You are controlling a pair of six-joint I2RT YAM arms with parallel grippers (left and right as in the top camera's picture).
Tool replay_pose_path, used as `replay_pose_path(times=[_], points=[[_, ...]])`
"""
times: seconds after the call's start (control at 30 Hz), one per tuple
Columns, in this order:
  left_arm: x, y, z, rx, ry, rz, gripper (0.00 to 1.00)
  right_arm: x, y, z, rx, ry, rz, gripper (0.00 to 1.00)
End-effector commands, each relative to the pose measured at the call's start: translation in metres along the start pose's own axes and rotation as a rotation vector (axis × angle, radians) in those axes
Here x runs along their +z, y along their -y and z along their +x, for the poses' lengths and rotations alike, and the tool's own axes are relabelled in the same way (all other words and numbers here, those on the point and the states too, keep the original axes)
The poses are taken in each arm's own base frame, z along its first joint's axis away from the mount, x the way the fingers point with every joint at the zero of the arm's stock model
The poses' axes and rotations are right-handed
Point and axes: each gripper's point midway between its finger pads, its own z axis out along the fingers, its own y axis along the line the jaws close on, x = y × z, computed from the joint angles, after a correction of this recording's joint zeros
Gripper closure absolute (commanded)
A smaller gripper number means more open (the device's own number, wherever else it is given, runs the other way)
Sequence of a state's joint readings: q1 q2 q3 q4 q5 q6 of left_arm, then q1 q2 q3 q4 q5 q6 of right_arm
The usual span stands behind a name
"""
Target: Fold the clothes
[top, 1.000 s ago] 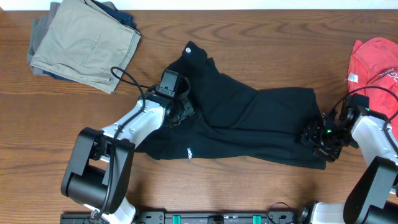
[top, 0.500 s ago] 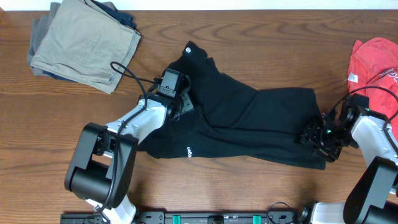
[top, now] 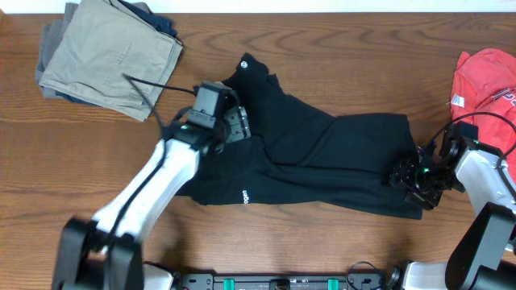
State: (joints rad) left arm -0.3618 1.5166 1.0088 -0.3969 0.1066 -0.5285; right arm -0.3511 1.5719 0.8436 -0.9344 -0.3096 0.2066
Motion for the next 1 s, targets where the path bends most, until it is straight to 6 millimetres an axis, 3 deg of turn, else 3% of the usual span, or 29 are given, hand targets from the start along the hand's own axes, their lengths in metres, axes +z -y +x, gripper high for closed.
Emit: replay_pose_path(times=[0.0,0.1,0.23,0.33,0.43,0.57,0.67,0.87,0.97], points=[[-0.018,-0.015,0.001,0.013,-0.014,-0.044,0.23,0.002,-0.003,0.002,-0.017,-0.011,-0.015,0.30],[-0.017,-0.030,0.029,0.015,-0.140,-0.087,0.23,0.002,-0.005,0.000,-0.019,-0.003,-0.020,0.35],[-0.002,-0.023,0.070,0.037,-0.325,-0.002,0.29,0.002,-0.012,-0.003,-0.026,0.007,-0.063,0.59],[0.013,-0.031,0.089,0.020,-0.406,-0.020,0.47,0.002,-0.015,-0.002,-0.029,0.002,-0.070,0.77],[0.028,-0.042,0.104,0.005,-0.477,-0.063,0.64,0.005,-0.018,0.002,-0.045,-0.008,-0.065,0.87],[0.044,-0.059,0.119,-0.027,-0.547,-0.124,0.73,0.010,-0.022,0.008,-0.073,-0.023,-0.060,0.89],[0.045,-0.084,0.124,-0.098,-0.568,-0.235,0.78,0.016,-0.025,0.011,-0.086,-0.027,-0.051,0.88],[0.025,-0.132,0.125,-0.214,-0.598,-0.407,0.94,0.026,-0.024,0.017,-0.081,-0.026,-0.009,0.89],[0.014,-0.149,0.126,-0.288,-0.633,-0.440,0.94,0.031,-0.019,0.020,-0.065,-0.028,0.014,0.91]])
